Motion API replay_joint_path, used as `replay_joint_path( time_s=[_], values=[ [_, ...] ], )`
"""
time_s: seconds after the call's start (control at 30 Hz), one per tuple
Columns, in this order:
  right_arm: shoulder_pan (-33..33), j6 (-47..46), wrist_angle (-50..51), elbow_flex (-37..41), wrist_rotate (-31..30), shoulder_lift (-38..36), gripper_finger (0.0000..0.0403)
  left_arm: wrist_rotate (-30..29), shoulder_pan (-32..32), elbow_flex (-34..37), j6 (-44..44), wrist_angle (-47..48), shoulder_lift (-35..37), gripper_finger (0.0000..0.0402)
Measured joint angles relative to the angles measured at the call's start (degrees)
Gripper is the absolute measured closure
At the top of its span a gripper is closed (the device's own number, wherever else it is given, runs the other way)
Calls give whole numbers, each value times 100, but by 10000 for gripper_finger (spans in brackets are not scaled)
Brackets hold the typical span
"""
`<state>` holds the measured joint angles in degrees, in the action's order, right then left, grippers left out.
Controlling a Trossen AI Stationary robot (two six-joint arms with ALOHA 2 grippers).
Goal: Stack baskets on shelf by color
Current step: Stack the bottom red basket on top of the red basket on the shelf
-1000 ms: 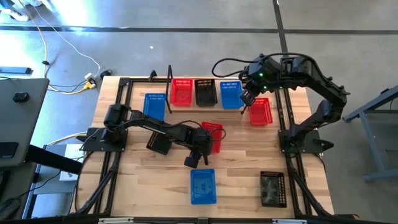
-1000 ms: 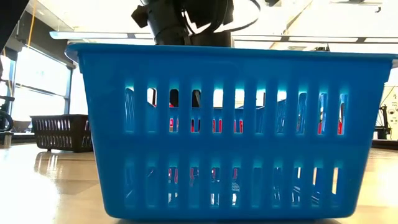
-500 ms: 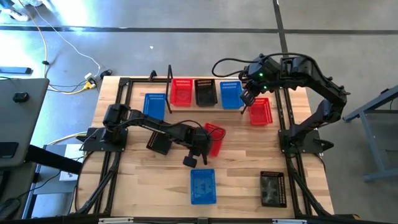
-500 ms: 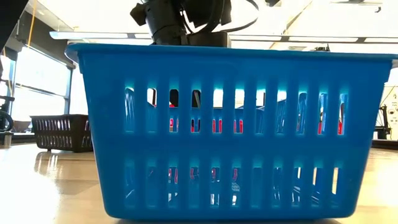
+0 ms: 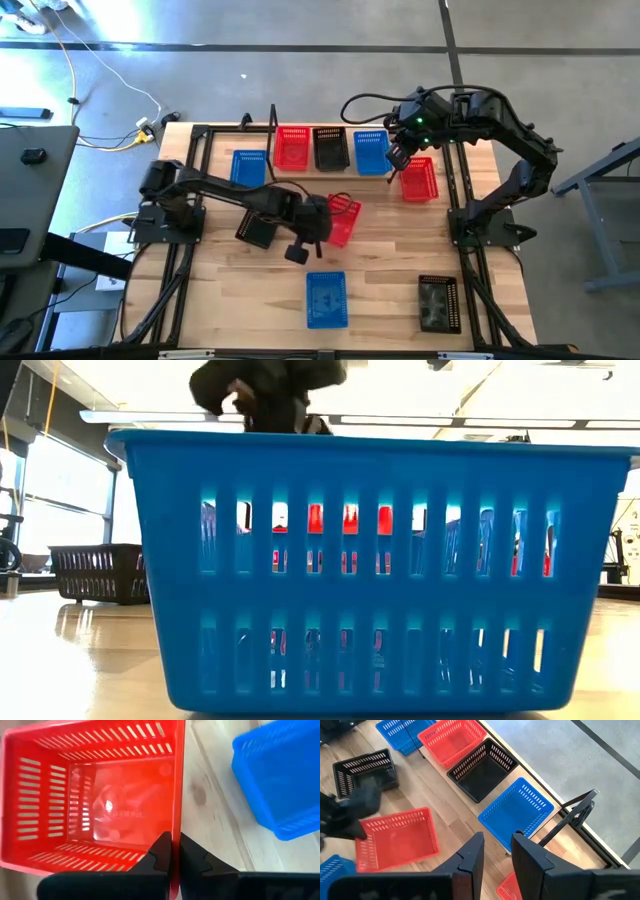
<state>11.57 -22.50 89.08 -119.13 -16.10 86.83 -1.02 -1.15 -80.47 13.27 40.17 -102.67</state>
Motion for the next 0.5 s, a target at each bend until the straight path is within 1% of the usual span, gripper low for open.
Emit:
replay_joint_path(
  time_s=[0.07,0.23,0.5],
  values=[
    [0,0,2,0,-2,0,318,-85,0,7,8,225,226,400],
    [0,-1,2,0,-2,0,318,-388,62,67,46,307,767,400],
    [0,-2,1,0,-4,0,318,-677,645,1155,1,-21,1908,401]
  ],
)
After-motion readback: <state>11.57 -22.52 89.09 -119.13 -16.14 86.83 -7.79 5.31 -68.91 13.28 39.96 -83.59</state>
